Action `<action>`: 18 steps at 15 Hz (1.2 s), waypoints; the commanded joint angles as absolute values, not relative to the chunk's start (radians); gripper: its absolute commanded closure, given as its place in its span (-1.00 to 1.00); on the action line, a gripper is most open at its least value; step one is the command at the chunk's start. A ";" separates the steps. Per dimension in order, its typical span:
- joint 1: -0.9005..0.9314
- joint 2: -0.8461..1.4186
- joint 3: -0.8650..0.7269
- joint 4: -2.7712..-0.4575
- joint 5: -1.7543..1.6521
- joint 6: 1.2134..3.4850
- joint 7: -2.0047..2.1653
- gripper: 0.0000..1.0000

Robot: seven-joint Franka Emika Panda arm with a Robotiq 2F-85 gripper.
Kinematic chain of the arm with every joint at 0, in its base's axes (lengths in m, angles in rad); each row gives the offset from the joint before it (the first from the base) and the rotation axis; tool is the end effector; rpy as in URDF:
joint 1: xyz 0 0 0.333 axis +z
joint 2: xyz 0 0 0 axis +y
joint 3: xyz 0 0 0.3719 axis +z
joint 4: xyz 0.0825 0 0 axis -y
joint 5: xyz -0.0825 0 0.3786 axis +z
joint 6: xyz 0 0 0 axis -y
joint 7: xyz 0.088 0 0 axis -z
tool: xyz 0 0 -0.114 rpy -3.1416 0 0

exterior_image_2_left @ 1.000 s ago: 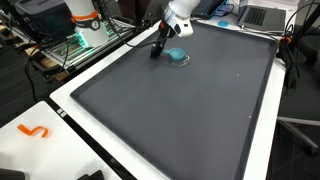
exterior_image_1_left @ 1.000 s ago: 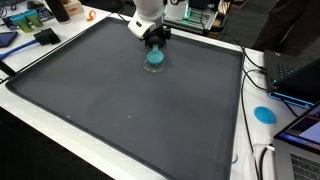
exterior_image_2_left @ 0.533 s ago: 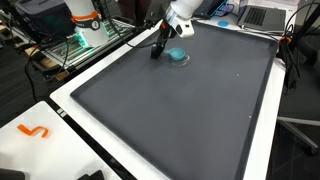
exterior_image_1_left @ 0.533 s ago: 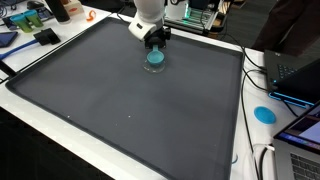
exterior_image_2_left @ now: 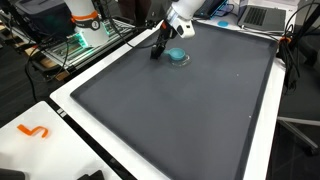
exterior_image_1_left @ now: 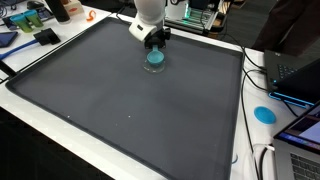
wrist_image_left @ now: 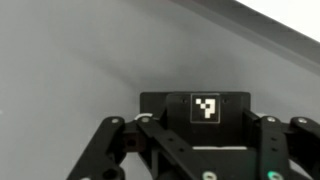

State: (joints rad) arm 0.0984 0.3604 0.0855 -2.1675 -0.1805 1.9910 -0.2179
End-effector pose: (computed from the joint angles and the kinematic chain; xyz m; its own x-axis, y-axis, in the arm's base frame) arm 0.5057 0.0814 0.2479 0.7366 0.4375 -0.5157 0.4902 -0.8707 -0.0385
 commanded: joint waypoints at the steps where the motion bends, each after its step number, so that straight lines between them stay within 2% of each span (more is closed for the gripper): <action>1: 0.098 0.438 0.090 -2.168 -0.187 2.044 -0.197 0.38; 18: 0.084 0.293 0.087 -2.261 -0.183 2.159 -0.210 0.38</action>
